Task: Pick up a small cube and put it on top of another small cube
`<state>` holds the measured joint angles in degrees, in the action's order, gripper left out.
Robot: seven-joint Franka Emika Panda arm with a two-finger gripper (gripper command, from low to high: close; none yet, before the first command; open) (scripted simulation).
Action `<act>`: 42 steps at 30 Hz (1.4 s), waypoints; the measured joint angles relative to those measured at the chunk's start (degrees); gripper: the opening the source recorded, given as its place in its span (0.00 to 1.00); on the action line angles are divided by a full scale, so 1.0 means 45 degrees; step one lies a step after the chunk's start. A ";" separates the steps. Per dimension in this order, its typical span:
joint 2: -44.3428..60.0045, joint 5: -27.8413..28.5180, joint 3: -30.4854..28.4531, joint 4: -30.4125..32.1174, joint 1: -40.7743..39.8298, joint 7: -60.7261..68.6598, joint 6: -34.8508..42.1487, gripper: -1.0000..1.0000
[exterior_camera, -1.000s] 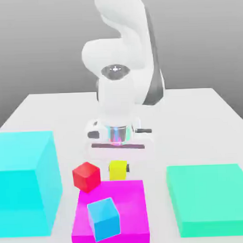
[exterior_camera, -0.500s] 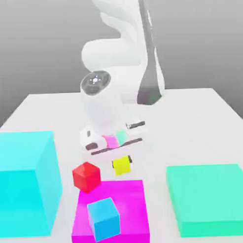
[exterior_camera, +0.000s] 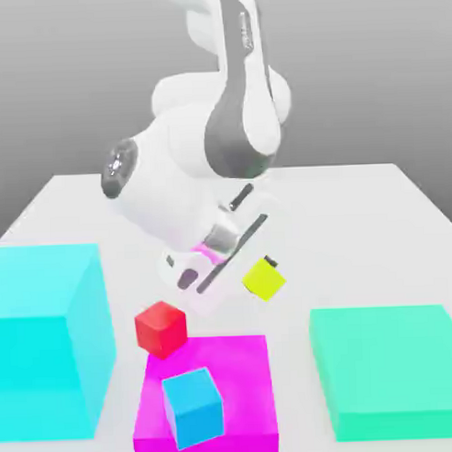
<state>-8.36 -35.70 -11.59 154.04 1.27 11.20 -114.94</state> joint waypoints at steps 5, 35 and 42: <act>-0.0609 0.1395 0.0160 -0.0682 -0.0524 -0.2852 -0.0077 0.00; -0.1312 0.7698 0.3016 0.0446 -0.3754 -1.6657 -0.5982 0.00; -0.0558 0.7734 0.3040 0.0693 -0.3772 -1.6696 -0.6979 1.00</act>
<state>-10.87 -0.89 2.09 157.16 -15.70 -63.94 -146.34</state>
